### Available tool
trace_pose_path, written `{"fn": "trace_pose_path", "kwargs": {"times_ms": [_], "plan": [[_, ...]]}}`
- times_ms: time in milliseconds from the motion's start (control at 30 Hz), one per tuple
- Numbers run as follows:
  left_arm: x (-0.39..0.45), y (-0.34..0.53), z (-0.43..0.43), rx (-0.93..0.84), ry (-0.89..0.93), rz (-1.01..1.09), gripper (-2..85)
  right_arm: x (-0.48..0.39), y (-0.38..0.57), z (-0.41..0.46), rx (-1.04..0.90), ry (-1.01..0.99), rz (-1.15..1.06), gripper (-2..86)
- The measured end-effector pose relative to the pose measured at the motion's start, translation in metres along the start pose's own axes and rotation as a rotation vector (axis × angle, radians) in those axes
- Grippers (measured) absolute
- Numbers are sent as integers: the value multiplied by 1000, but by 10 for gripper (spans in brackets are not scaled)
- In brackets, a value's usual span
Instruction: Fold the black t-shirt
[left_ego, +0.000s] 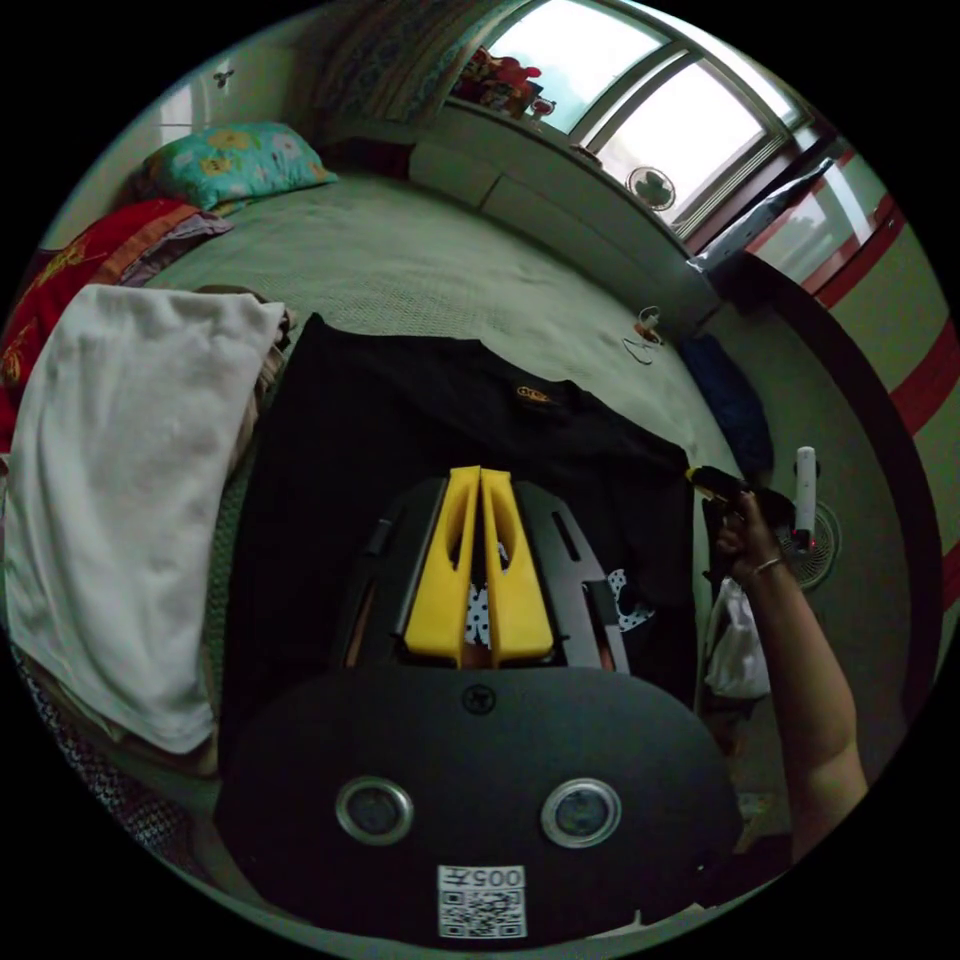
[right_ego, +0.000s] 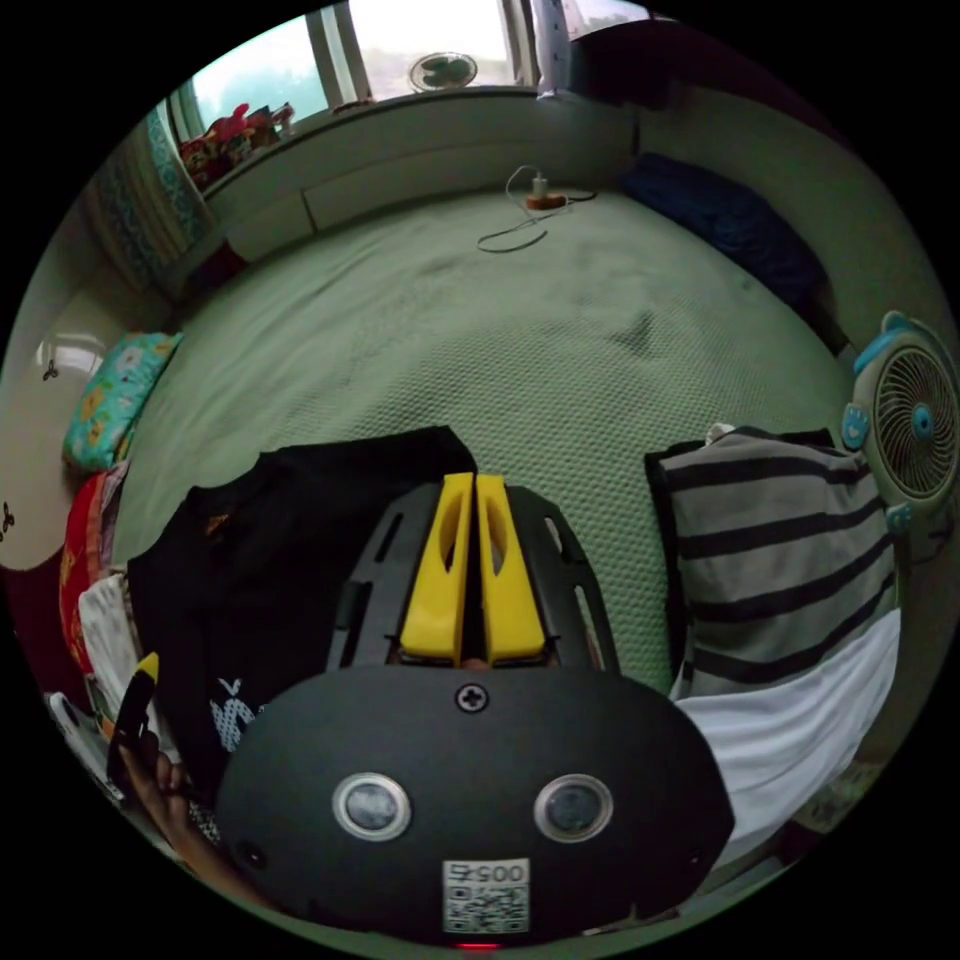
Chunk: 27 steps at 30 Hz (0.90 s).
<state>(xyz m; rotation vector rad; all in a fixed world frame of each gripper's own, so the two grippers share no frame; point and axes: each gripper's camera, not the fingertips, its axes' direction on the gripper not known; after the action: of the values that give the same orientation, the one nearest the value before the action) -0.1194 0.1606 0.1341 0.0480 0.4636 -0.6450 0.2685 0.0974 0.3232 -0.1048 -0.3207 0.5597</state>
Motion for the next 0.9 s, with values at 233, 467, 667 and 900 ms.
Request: {"fn": "trace_pose_path", "kwargs": {"times_ms": [233,467,667,900], "plan": [[-20,1,-25,8,-74,7,-6,4,11,-25,38,29,42,-15],[-49,5,-54,-4,-251,-4,-5,13,42,-24,-100,37,-7,63],[-62,20,-68,-28,-228,-11,-6,5,94,-39,-159,-52,-185,57],[-48,44,-103,-11,-315,22,-7,0,126,-54,-188,45,-213,45]]}}
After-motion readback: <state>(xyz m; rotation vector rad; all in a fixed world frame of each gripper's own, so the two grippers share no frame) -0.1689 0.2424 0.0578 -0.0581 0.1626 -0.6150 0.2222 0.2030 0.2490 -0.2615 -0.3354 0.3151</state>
